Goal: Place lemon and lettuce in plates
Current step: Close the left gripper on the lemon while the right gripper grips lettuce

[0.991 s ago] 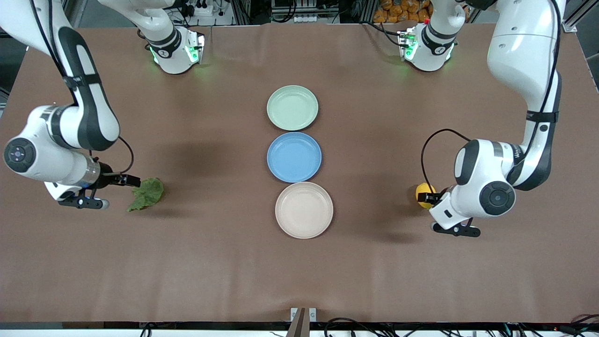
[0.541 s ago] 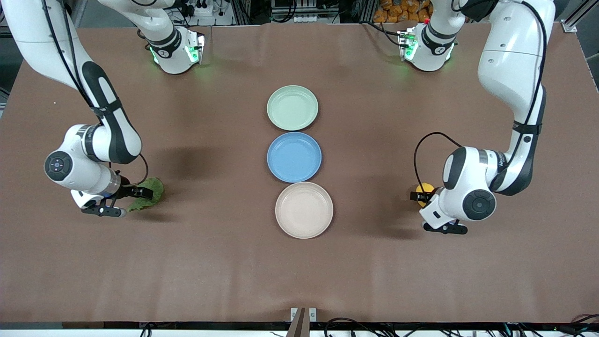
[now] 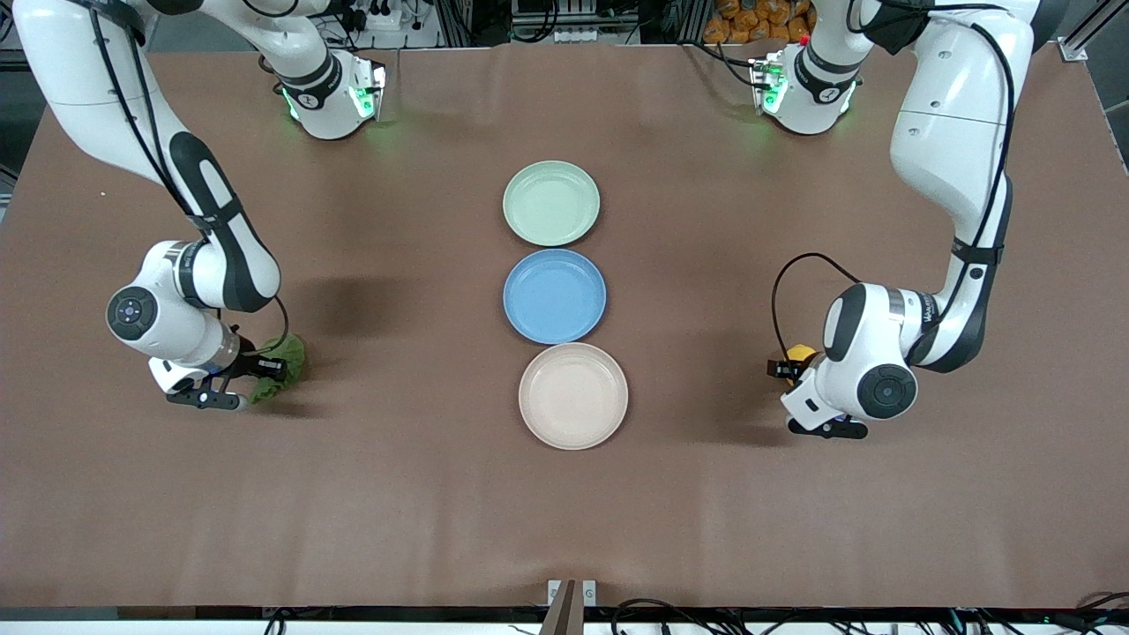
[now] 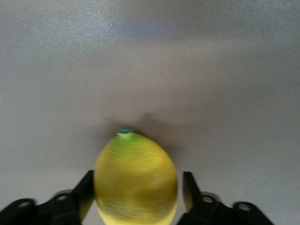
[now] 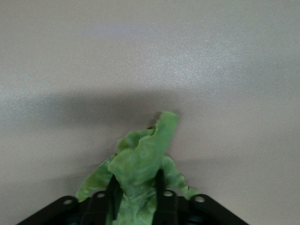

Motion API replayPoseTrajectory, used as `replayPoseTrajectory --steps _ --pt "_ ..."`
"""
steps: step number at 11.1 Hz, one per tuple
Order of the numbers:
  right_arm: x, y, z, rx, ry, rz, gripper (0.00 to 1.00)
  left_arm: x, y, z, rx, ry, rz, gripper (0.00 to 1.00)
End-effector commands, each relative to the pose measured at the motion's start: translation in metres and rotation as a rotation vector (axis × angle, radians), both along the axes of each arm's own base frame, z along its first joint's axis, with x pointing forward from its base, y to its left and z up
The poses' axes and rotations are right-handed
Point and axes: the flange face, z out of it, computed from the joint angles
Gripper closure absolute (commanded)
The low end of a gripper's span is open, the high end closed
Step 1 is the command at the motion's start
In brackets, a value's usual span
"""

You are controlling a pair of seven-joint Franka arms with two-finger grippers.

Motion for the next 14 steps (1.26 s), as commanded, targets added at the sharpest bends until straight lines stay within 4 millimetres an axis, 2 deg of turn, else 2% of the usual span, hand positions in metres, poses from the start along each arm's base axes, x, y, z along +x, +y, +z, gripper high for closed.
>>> replayPoseTrajectory --steps 1,4,5,7,9,11,12,14 --pt "-0.001 0.003 0.018 0.01 0.007 0.011 1.0 0.005 -0.002 0.003 -0.019 -0.023 0.03 1.0" --pt "-0.007 0.02 0.08 0.027 0.071 0.017 1.0 0.01 -0.006 0.026 -0.022 -0.06 0.033 1.0" --pt "-0.011 0.033 0.105 0.032 0.087 0.02 1.0 0.012 -0.005 0.03 -0.023 -0.067 0.04 1.0" --pt "-0.023 0.056 0.159 0.036 0.125 0.017 1.0 0.017 0.0 0.054 -0.028 -0.103 0.055 1.0" --pt "-0.041 0.097 0.205 0.032 0.145 -0.027 1.0 0.019 -0.001 0.075 -0.028 -0.132 0.078 1.0" --pt "-0.06 0.127 0.237 0.023 0.17 -0.035 1.0 0.024 -0.006 0.094 -0.028 -0.167 0.167 1.0" --pt "-0.07 0.154 0.249 0.016 0.173 -0.05 1.0 0.033 -0.01 0.105 -0.054 -0.188 0.226 1.0" --pt "-0.091 0.221 0.259 -0.005 0.167 -0.093 1.0 0.034 -0.021 0.108 -0.075 -0.192 0.302 1.0"
